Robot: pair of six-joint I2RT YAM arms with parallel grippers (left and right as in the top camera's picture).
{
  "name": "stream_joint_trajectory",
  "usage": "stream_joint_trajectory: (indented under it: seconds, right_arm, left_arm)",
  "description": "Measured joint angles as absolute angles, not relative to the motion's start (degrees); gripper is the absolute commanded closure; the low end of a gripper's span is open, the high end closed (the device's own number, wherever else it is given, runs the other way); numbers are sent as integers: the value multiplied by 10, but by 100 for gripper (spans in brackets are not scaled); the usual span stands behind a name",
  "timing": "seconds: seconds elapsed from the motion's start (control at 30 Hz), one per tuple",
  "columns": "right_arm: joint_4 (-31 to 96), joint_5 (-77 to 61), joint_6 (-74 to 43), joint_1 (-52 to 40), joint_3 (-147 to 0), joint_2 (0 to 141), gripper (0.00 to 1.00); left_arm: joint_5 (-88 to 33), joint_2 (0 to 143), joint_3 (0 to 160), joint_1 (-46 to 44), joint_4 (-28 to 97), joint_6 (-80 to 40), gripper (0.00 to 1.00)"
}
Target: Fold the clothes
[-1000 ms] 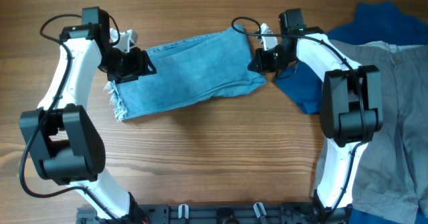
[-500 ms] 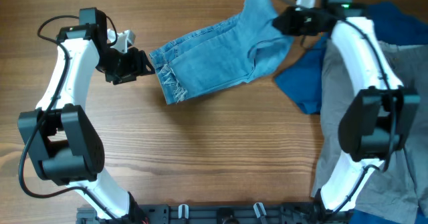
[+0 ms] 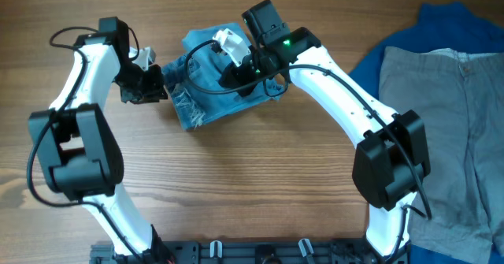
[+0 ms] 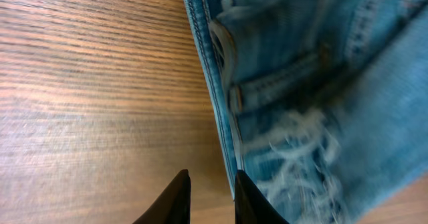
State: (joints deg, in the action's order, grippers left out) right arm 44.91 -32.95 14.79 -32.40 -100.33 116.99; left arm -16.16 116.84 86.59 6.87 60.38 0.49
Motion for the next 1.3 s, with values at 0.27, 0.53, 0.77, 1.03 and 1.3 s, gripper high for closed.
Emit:
stream_joint_trajectory:
  seconds: [0.27, 0.53, 0.77, 1.03, 1.3]
  right_arm:
    - [417, -375, 134, -333, -1003, 1170, 94]
    - [325, -364, 86, -420, -1003, 1200, 67]
    - [359, -400, 82, -411, -1003, 1209, 51]
    - [486, -303, 0, -249, -985, 1208, 88]
    - [395, -312, -7, -286, -856, 1245, 88]
  left_arm:
    - [-166, 1224, 865, 69, 582, -1, 82]
    - [-170, 1224, 865, 69, 578, -1, 82]
    - [-175, 1224, 865, 79, 601, -5, 67]
    - [-184, 1217, 990, 118, 748, 2, 72]
    - [-274, 1153, 1016, 18, 727, 6, 82]
